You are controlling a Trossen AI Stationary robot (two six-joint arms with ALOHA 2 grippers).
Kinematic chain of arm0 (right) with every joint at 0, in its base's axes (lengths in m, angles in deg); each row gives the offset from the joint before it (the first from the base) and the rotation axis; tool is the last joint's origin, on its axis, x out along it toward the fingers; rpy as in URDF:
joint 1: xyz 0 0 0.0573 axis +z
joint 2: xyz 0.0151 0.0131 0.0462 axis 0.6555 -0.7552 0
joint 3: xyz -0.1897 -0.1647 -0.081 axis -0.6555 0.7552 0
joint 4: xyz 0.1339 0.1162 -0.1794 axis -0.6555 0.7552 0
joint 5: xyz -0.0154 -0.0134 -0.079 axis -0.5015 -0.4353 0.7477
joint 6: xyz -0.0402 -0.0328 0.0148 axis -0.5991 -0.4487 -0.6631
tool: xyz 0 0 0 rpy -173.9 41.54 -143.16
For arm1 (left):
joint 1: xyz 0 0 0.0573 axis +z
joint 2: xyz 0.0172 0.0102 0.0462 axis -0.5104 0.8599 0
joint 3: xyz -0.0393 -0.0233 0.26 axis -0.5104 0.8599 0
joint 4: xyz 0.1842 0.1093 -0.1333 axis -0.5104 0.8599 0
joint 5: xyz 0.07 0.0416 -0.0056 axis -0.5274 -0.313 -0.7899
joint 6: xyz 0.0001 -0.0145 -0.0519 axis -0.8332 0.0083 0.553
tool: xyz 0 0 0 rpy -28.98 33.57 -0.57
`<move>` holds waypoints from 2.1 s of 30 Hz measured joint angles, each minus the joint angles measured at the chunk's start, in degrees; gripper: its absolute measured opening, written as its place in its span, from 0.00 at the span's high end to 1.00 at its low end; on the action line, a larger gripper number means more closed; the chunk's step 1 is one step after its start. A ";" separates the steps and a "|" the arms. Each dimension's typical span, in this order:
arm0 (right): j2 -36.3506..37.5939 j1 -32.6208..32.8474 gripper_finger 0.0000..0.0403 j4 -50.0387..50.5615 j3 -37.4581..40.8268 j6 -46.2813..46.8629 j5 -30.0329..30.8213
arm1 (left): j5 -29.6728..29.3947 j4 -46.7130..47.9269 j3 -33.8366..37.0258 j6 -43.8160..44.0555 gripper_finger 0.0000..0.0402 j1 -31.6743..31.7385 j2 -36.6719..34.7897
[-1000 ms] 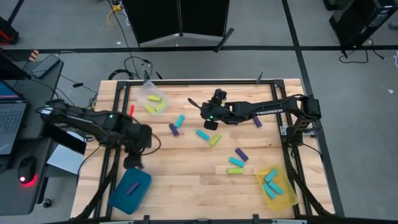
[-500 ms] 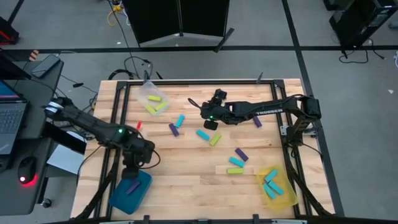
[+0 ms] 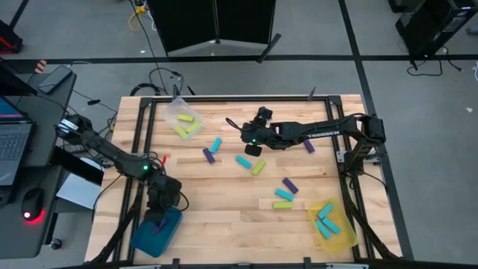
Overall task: Sort blocks
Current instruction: Put the purple block into the blue bin, then put the blue block into the yellow bin
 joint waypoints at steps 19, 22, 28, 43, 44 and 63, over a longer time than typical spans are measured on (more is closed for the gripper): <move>0.00 -0.02 0.60 0.02 0.00 -0.48 0.01 | -2.18 -2.46 -0.04 0.62 0.68 -0.55 0.00; 0.00 -0.02 0.60 0.02 0.00 -1.11 0.02 | -1.97 -2.14 -0.75 0.40 0.75 -0.53 0.00; 0.00 -0.02 0.65 0.34 0.00 -2.39 0.02 | -1.71 -1.83 -2.36 -2.06 0.97 0.48 -0.02; 0.04 -1.64 0.97 2.69 4.25 5.79 -17.37 | -16.59 -3.34 -3.11 -22.34 0.99 14.85 -6.25; 0.04 -1.62 0.96 2.73 4.85 6.35 -18.73 | -17.02 -4.34 -3.11 -24.00 0.99 16.07 -6.46; 3.78 1.60 0.87 2.17 8.21 9.29 -25.98 | -16.33 -28.82 -3.07 -50.38 1.00 34.56 -4.96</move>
